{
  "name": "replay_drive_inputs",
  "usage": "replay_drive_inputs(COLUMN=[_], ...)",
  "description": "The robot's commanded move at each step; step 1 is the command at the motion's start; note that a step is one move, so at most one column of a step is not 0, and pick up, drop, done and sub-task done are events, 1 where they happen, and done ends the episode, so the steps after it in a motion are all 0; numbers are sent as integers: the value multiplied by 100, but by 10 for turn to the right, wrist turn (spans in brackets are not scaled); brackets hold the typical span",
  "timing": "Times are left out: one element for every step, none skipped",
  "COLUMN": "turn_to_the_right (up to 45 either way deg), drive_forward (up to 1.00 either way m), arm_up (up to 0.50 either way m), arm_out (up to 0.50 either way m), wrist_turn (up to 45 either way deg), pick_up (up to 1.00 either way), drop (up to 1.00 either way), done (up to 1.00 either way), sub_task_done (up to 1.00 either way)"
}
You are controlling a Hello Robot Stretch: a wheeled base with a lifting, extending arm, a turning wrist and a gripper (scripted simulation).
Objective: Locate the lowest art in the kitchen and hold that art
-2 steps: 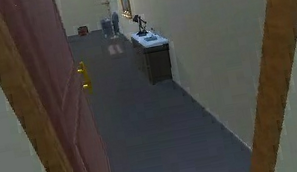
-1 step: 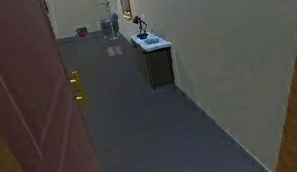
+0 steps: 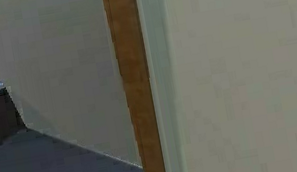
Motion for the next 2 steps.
replay_drive_inputs(turn_to_the_right=[330, 0], drive_forward=[0, 30], arm_up=[0, 0], arm_out=[0, 0], wrist_turn=[0, 0], pick_up=[0, 0], drop=[0, 0], done=[0, 0], sub_task_done=[0, 0])
